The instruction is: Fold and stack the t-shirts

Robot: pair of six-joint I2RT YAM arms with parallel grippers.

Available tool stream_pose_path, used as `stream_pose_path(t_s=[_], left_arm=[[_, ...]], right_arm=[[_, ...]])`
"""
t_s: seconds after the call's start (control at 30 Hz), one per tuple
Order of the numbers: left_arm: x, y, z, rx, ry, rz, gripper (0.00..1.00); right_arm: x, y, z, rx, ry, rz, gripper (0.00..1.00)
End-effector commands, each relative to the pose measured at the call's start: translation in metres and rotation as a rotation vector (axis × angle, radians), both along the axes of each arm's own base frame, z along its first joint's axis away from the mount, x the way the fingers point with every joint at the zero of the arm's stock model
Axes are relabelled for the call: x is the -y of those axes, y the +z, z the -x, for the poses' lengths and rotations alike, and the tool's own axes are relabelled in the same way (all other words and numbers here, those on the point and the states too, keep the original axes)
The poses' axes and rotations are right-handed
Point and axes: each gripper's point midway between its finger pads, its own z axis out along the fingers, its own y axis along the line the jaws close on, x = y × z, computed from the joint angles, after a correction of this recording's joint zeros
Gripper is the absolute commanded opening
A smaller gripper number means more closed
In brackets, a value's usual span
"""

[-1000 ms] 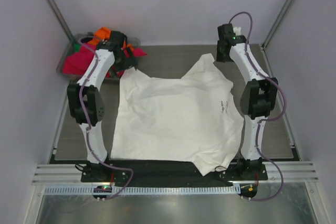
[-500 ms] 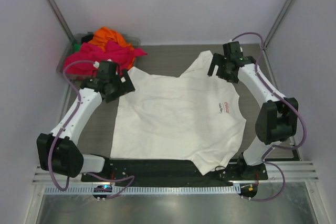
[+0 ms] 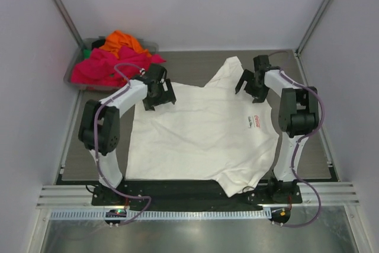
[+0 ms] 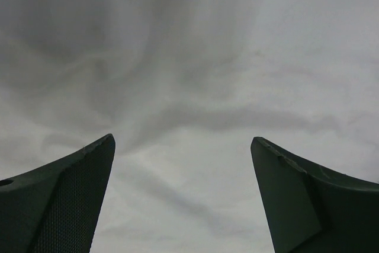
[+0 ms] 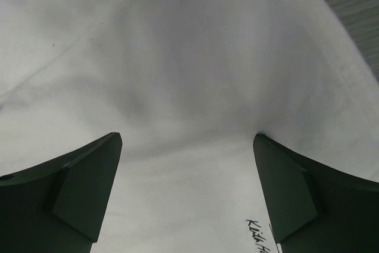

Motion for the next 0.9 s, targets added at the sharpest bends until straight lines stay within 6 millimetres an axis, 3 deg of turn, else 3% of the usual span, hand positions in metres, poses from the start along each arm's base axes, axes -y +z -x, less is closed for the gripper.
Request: stream_pose_path(t_s=[0.0,0.03,0.07,0.17,0.27,0.3,0.37,0.4,0.43,0.47,0.5,0.53,0.57,0.6,0.63,0.73,0.77,0.8,0.83,0.87], left_arm=[[0.014,-0.016,-0.039,0.013,0.002,0.004,0.97],[0.02,-0.011,-0.053,0.027,-0.003,0.009,0.97],[0.023,-0.021,-0.059,0.005,-0.008,0.005,0.97],[0.037,-0.049,-0.076,-0.051,-0.017,0.022,0.96],[0.055,-0.065,-0.091,-0.071,-0.02,0.069,0.96],[0.058,-0.069,-0.097,-0.069,-0.02,0.073,0.96],[0.066,-0.076,-0.117,-0.057,-0.019,0.081,0.97],[0.068,-0.076,-0.126,-0.051,-0.021,0.078,0.97],[0.074,-0.054,-0.146,-0.006,-0.026,0.096,0.97],[0.074,-0.081,-0.15,-0.05,-0.024,0.086,0.98],[0.079,-0.079,-0.159,-0.044,-0.03,0.107,0.98],[0.085,-0.055,-0.18,0.013,-0.032,0.141,0.98],[0.088,-0.054,-0.188,0.021,-0.028,0.164,0.98],[0.09,-0.067,-0.191,0.007,-0.02,0.181,0.99],[0.094,-0.058,-0.199,0.022,-0.003,0.236,0.99],[0.099,-0.049,-0.192,0.02,-0.005,0.288,0.99],[0.1,-0.037,-0.188,0.033,-0.014,0.296,1.0],[0.097,-0.041,-0.179,0.013,-0.016,0.289,1.0],[0.098,-0.002,-0.178,0.072,-0.031,0.304,1.0],[0.097,0.011,-0.175,0.091,-0.039,0.299,1.0]], right_arm=[[0.043,-0.02,-0.013,-0.013,-0.109,0.088,1.0],[0.048,-0.024,-0.013,-0.024,-0.122,0.09,1.0],[0.062,-0.032,-0.013,-0.042,-0.154,0.093,1.0],[0.078,-0.033,-0.023,-0.037,-0.184,0.122,1.0],[0.094,-0.033,-0.042,-0.028,-0.21,0.154,1.0],[0.097,-0.031,-0.059,-0.006,-0.214,0.154,1.0],[0.099,-0.03,-0.072,-0.006,-0.207,0.161,1.0],[0.101,-0.013,-0.093,0.047,-0.205,0.163,1.0],[0.101,-0.027,-0.092,0.005,-0.2,0.168,1.0],[0.105,-0.024,-0.098,0.012,-0.207,0.184,1.0],[0.107,-0.012,-0.112,0.048,-0.213,0.191,1.0],[0.109,-0.018,-0.111,0.027,-0.216,0.202,1.0],[0.114,-0.014,-0.113,0.035,-0.225,0.219,1.0],[0.119,-0.008,-0.118,0.052,-0.234,0.241,1.0],[0.123,-0.006,-0.118,0.054,-0.238,0.256,1.0],[0.124,0.013,-0.129,0.101,-0.221,0.243,0.99],[0.122,0.028,-0.134,0.135,-0.19,0.232,1.0],[0.107,0.042,-0.139,0.17,-0.142,0.166,1.0],[0.101,0.059,-0.144,0.218,-0.125,0.149,1.0],[0.094,0.073,-0.145,0.245,-0.11,0.136,1.0]])
